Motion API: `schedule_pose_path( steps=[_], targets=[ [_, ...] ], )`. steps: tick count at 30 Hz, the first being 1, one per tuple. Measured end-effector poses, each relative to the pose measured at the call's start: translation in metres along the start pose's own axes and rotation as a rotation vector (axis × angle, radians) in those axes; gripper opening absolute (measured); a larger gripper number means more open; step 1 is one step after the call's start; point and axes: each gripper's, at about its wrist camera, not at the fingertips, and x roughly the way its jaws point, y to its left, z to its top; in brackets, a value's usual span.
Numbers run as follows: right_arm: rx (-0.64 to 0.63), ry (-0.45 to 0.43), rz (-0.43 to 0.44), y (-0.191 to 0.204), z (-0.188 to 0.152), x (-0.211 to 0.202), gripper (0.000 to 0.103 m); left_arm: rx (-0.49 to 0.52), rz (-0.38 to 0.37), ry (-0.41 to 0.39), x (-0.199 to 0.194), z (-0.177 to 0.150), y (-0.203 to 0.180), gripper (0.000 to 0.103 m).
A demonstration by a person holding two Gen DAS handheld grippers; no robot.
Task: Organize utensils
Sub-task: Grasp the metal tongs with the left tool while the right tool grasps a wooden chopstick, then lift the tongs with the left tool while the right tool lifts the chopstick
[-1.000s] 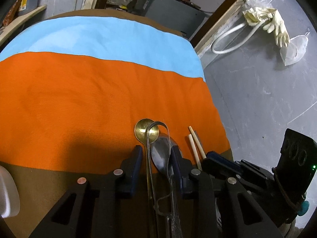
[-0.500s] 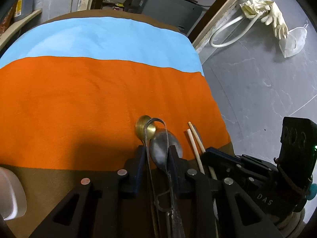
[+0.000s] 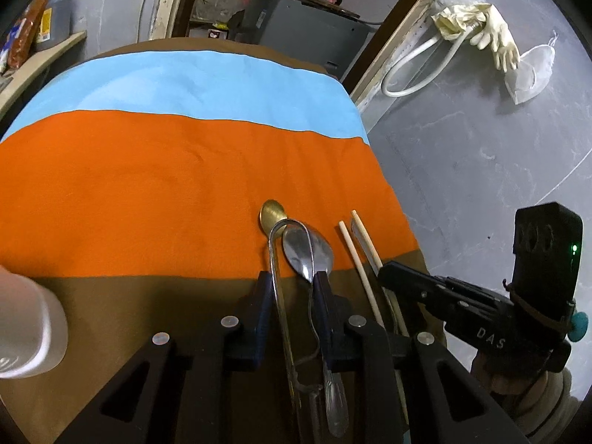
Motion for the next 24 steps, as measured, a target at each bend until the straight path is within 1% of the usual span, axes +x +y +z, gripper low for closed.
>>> schedule_pose_path(
  steps=[4, 6, 11, 15, 20, 24],
  targets=[
    [0.0, 0.024, -0.019, 0.0, -0.002, 0.002, 0.004, -0.005, 0.04, 0.027, 0.001, -0.002, 0.003, 0.021],
    [0.006, 0.028, -0.033, -0.001, -0.004, 0.001, 0.004, 0.0, 0.074, 0.042, 0.002, -0.003, 0.005, 0.021],
    [-0.001, 0.033, -0.088, -0.004, -0.007, -0.002, 0.004, 0.0, 0.133, 0.053, 0.001, -0.009, 0.006, 0.021],
    [0.003, 0.028, -0.153, -0.007, -0.012, -0.006, 0.004, 0.004, 0.169, 0.063, 0.001, -0.012, 0.006, 0.021],
    [-0.03, 0.042, -0.199, -0.006, -0.01, -0.006, 0.005, -0.01, 0.177, 0.095, 0.006, -0.01, 0.005, 0.022],
    [-0.088, 0.083, -0.235, 0.001, -0.007, -0.003, 0.006, 0.005, 0.179, 0.135, 0.013, -0.005, 0.003, 0.023]
  ],
)
